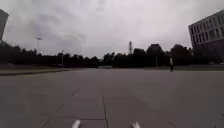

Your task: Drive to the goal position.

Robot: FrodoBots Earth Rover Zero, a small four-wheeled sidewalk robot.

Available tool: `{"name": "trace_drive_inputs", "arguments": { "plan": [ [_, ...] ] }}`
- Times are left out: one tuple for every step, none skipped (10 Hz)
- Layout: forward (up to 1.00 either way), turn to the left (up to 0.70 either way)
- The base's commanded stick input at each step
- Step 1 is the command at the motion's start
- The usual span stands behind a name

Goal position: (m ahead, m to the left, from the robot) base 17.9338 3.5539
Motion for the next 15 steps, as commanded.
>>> {"name": "trace_drive_inputs", "arguments": {
  "plan": [
    [0.7, 0.0],
    [0.7, 0.0],
    [0.7, 0.0],
    [0.7, 0.0],
    [0.7, 0.0],
    [0.7, 0.0],
    [0.7, 0.0],
    [0.7, 0.0],
    [0.7, -0.02],
    [0.7, -0.17],
    [0.7, -0.28],
    [0.7, -0.09],
    [0.7, -0.01],
    [0.7, 0.0],
    [0.7, 0.0]
  ]
}}
